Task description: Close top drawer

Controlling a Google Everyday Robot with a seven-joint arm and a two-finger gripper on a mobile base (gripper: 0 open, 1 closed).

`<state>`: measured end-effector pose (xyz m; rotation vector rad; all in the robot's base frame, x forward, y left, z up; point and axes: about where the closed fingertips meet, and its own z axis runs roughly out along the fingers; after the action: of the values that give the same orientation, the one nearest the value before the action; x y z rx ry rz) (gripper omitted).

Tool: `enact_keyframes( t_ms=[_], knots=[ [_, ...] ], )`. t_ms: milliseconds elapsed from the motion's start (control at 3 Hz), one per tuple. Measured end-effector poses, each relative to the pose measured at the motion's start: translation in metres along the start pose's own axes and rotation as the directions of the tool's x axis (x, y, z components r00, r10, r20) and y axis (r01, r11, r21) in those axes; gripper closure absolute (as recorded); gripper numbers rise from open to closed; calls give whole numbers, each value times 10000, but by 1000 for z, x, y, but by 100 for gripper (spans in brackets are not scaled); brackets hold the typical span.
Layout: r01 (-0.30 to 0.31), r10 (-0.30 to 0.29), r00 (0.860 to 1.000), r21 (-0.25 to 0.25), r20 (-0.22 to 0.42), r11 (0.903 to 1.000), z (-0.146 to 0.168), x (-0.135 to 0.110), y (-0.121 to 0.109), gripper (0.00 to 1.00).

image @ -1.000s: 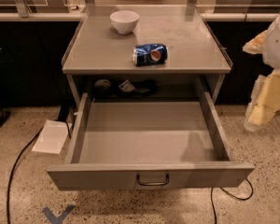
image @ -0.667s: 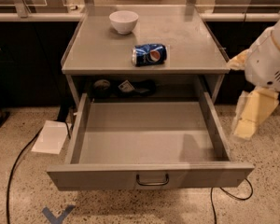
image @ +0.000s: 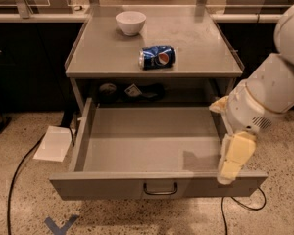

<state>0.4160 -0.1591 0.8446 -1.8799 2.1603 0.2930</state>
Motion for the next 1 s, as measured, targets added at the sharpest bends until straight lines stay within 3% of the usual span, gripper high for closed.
enact_keyframes(
  t_ms=[333, 1000],
  knots=[
    [275, -241, 9987, -762, 453, 9967, 33, -6, 19, 0],
    [803, -546, 9885, -1834, 1411, 9797, 67, -19, 57, 0]
  ],
)
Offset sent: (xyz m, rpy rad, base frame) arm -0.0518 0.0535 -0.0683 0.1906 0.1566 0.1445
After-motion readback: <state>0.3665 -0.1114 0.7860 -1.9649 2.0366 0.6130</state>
